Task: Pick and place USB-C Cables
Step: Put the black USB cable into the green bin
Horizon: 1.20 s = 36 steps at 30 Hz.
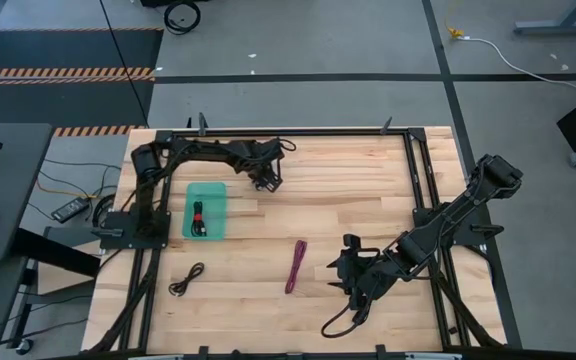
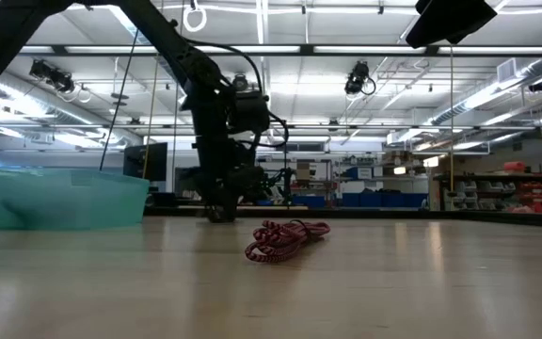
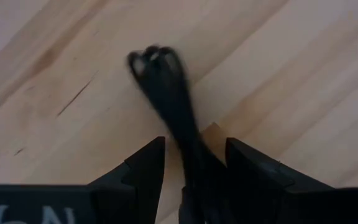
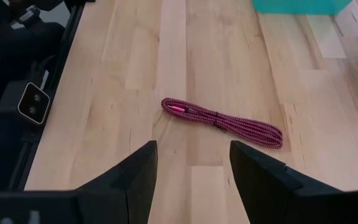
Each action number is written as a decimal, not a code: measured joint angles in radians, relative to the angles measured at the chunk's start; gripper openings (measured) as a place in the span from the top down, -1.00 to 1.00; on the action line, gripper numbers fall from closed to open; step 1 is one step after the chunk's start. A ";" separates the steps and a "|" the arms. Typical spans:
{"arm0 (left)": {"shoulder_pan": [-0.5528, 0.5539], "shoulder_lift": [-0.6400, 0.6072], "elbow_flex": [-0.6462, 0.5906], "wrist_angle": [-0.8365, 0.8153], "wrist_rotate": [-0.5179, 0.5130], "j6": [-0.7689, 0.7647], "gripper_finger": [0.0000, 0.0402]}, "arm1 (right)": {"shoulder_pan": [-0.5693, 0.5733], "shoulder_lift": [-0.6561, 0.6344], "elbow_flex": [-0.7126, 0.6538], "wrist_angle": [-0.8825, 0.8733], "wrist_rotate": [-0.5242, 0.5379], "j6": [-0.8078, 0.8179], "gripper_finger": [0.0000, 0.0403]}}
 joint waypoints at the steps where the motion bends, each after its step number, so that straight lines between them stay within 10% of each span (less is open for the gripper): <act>1: 0.000 0.001 0.000 0.002 0.002 0.003 0.13 | 0.000 0.000 0.000 0.000 0.000 0.000 -0.03; 11: -0.010 -0.056 0.027 -0.162 0.087 0.078 0.83 | 0.000 0.000 0.000 -0.006 0.000 -0.001 -0.03; 25: -0.126 -0.274 0.398 -0.681 0.012 -0.017 0.83 | 0.000 0.000 0.000 -0.010 0.000 0.006 -0.03; 36: -0.221 -0.322 0.416 -1.031 -0.146 -0.385 0.83 | 0.000 0.000 0.000 0.000 0.000 -0.070 -0.03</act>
